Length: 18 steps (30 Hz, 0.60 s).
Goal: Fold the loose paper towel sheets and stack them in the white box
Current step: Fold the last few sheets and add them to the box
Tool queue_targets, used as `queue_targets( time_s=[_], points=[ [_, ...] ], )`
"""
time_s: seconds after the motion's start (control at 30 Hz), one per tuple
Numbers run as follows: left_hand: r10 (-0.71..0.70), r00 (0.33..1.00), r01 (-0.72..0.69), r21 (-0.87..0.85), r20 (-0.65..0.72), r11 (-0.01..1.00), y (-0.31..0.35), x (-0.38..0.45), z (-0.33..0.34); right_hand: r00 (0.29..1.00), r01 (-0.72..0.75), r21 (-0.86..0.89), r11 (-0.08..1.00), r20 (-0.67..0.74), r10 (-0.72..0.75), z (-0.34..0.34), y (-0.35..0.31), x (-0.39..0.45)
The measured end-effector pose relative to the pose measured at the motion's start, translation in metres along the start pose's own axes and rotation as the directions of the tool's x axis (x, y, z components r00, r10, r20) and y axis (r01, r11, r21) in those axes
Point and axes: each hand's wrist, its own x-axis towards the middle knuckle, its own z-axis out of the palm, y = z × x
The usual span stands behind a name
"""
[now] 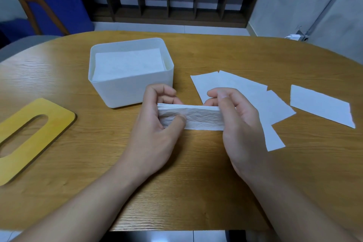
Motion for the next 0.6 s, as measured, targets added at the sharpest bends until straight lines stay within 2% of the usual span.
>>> queue_targets(
  time_s=[0.43, 0.6],
  points=[
    [0.008, 0.997, -0.011, -0.037, -0.074, 0.999, -0.0037, 0.0012, -0.0020, 0.998, 0.027, 0.021, 0.999, 0.054, -0.028, -0.0008, 0.0020, -0.0021],
    [0.011, 0.992, -0.023, -0.096, -0.123, 0.995, -0.0043, 0.0047, -0.0066, 0.990, 0.001, 0.084, 0.996, 0.143, -0.013, -0.0001, 0.0065, -0.0021]
  ],
)
